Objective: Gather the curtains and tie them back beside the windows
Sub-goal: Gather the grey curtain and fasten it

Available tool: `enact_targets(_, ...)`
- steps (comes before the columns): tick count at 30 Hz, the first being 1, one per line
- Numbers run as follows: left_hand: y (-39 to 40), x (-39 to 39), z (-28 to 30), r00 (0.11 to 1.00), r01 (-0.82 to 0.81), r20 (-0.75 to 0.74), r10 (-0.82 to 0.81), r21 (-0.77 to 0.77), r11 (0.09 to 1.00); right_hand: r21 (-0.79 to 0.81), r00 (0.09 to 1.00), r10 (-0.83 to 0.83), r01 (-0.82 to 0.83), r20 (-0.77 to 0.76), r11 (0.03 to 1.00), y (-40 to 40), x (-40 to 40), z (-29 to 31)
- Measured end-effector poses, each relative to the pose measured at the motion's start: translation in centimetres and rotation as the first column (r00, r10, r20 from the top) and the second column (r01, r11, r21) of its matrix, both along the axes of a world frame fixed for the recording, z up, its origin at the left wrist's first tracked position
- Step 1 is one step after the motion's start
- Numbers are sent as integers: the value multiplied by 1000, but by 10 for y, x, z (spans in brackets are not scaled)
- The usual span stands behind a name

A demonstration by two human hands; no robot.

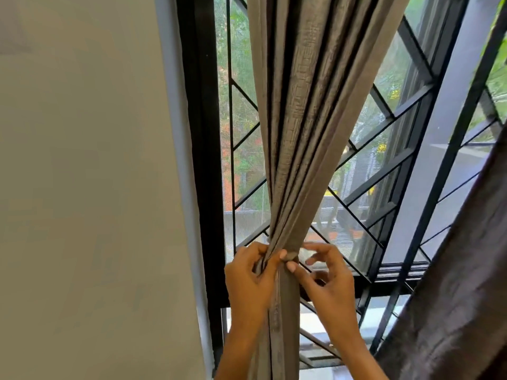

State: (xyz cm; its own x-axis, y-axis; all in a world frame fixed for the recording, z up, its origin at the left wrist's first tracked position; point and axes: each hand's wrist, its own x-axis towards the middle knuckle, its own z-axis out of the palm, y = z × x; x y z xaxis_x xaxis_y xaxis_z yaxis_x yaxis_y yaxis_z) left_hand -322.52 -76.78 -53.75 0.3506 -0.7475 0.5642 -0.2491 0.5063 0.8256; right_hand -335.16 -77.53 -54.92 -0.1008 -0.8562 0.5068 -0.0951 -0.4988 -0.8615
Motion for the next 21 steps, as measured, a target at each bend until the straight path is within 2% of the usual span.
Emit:
enact_targets(4,-4,28,9,938,346,-51,-342,119,931,6,945,142,-146,-295,989,-2,-14,15)
enact_targets(6,-3,40,14,881,474,-74,-468,166,865,90,902,283,-268,-327,959,2,-21,26)
enact_targets(8,0,45,19,856,517,-84,-511,188,835,126,878,317,-291,-359,948,5,-27,31)
enact_targets(10,2,43,22,893,449,-65,-446,185,874,12,850,119,-131,-513,991,6,-32,33)
enact_targets(12,5,36,22,958,285,1,-288,153,946,-207,733,-189,67,-654,976,10,-34,36)
enact_targets(13,6,31,21,983,170,51,-178,132,977,-278,702,-282,124,-654,952,14,-32,38)
enact_targets(15,10,18,20,990,-47,134,39,58,997,-268,762,-266,126,-590,955,28,-22,49)
enact_targets(17,16,6,22,982,-136,135,133,13,991,-128,891,-57,-2,-450,992,35,-10,56)
enact_targets(18,19,4,22,981,-148,129,144,25,989,-61,926,47,-76,-376,995,36,-6,58)
enact_targets(21,28,10,22,980,-145,145,134,67,987,88,962,212,-199,-173,976,32,-3,55)
